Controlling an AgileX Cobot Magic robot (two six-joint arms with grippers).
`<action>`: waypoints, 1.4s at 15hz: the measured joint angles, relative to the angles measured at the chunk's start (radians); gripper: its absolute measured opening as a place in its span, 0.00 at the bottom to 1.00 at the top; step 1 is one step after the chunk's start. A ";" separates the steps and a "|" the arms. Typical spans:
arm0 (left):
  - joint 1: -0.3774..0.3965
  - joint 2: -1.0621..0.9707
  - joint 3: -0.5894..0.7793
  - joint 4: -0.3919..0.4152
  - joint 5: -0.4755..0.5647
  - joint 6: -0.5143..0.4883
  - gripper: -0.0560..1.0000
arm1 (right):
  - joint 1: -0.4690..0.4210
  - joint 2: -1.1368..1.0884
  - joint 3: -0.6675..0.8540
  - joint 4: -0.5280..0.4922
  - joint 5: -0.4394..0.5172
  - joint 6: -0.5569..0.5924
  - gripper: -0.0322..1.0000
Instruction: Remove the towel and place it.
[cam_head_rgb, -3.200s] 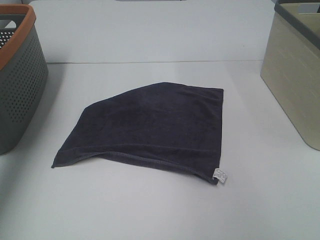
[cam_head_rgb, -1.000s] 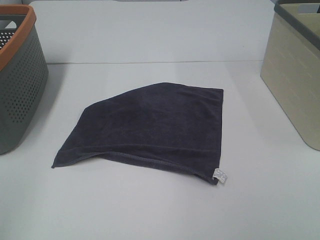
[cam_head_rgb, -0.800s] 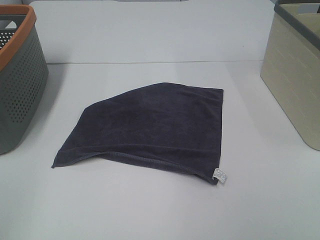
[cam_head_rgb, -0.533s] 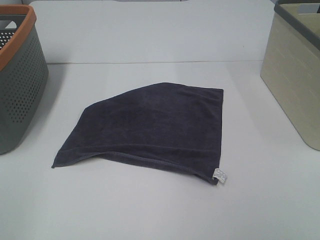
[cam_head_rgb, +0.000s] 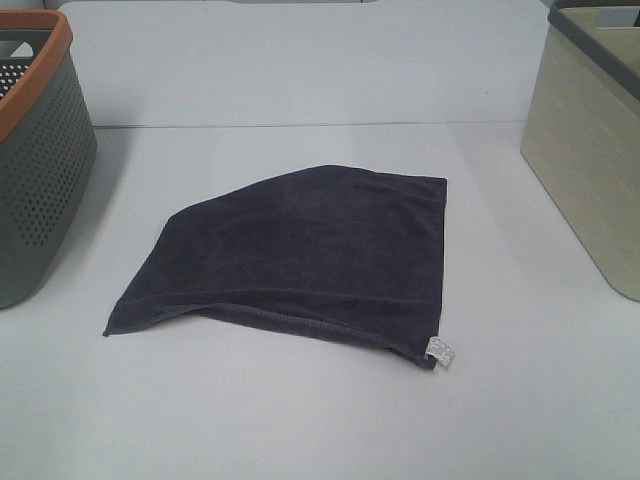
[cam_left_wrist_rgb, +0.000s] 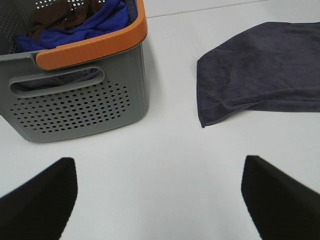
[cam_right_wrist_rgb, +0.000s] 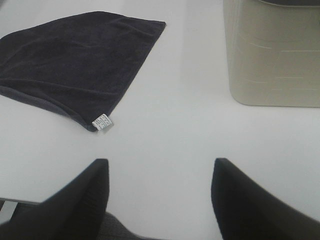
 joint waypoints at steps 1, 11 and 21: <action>0.000 0.000 0.000 0.000 -0.001 0.000 0.85 | 0.000 0.000 0.000 0.000 0.000 0.000 0.62; 0.041 0.000 0.000 -0.007 -0.004 -0.012 0.85 | 0.000 0.000 0.000 -0.019 0.000 0.000 0.62; 0.041 0.000 0.000 -0.007 -0.004 -0.012 0.85 | 0.000 0.000 0.000 -0.022 0.000 0.000 0.62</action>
